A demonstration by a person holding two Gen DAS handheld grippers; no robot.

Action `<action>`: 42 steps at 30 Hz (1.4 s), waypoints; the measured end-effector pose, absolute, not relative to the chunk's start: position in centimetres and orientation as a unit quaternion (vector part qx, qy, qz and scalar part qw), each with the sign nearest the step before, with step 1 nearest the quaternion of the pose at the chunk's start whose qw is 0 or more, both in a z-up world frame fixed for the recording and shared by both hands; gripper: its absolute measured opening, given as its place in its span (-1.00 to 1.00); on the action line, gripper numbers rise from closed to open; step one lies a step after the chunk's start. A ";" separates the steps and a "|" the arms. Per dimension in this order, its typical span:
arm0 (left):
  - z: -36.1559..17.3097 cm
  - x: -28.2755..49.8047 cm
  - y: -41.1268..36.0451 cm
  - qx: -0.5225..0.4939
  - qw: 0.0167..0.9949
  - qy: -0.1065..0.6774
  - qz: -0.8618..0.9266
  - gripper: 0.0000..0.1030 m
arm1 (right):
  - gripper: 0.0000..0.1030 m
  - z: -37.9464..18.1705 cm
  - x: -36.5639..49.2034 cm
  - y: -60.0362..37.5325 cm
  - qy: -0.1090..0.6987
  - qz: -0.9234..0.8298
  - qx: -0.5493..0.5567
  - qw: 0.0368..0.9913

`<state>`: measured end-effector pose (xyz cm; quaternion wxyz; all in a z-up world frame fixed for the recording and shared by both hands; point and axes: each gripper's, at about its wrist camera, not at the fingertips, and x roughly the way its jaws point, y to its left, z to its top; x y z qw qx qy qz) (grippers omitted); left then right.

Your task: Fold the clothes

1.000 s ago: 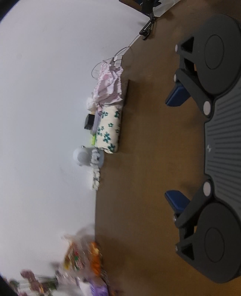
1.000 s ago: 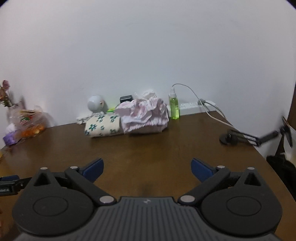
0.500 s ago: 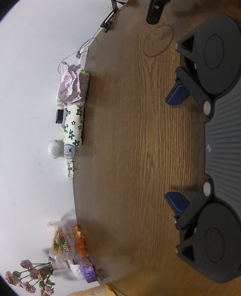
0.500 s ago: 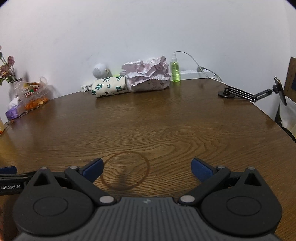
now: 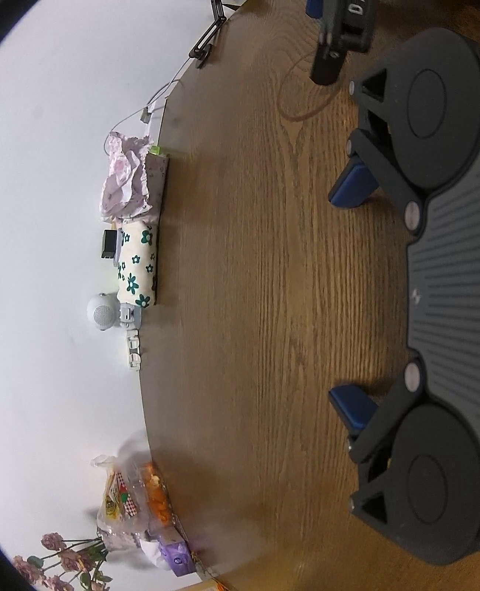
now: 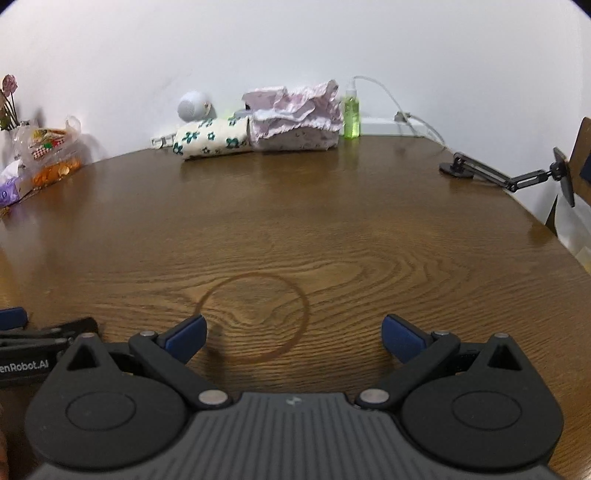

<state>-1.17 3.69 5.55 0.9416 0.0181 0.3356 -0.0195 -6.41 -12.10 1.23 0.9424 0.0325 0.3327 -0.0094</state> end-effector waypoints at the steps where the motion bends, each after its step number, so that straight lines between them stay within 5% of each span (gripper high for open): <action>1: 5.6 -1.1 3.6 0.019 0.942 0.336 -0.021 1.00 | 0.99 1.1 -6.3 -11.7 0.338 -0.013 0.017 0.941; 42: 5.5 0.9 3.0 0.020 0.939 0.341 -0.029 1.00 | 0.99 1.3 -5.2 -10.7 0.343 0.011 0.004 0.939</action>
